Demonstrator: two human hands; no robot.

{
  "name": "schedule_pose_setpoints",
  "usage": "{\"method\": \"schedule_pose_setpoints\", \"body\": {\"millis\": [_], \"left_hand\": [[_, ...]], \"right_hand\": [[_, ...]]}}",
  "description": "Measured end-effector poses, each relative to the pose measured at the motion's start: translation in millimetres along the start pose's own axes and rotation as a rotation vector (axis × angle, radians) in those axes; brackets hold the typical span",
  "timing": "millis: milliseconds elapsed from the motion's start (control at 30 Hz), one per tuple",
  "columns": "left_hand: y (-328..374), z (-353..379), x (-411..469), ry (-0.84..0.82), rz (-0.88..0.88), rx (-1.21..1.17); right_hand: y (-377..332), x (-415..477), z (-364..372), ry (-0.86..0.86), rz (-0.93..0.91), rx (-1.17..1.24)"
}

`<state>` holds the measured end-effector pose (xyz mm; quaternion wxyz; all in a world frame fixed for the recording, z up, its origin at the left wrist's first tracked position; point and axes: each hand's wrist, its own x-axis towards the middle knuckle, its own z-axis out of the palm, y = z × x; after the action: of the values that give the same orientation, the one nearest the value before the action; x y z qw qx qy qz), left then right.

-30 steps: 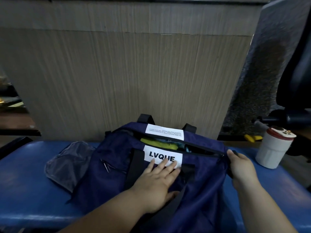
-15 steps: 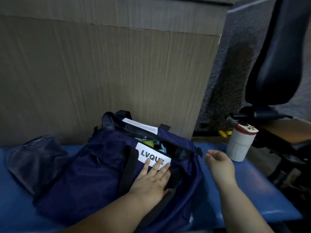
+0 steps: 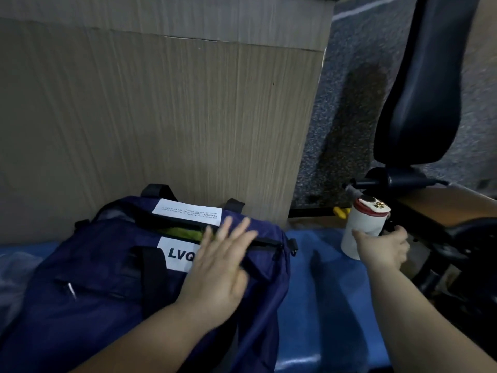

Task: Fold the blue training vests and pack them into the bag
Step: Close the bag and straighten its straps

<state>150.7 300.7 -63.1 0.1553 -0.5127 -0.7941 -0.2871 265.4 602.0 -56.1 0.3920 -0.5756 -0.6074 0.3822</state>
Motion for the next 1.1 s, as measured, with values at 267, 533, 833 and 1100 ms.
{"method": "schedule_pose_setpoints", "body": {"millis": [267, 533, 833, 1100], "left_hand": [[76, 75, 108, -0.488, 0.134, 0.064], [94, 132, 143, -0.601, -0.038, -0.196], [83, 173, 148, -0.593, -0.45, -0.611], [86, 167, 142, -0.564, -0.497, -0.764]], "right_hand": [[20, 14, 22, -0.153, 0.042, 0.077], [38, 48, 30, -0.17, -0.066, 0.118], [52, 72, 36, -0.275, -0.226, 0.108], [55, 45, 30, -0.529, -0.293, 0.203]]}}
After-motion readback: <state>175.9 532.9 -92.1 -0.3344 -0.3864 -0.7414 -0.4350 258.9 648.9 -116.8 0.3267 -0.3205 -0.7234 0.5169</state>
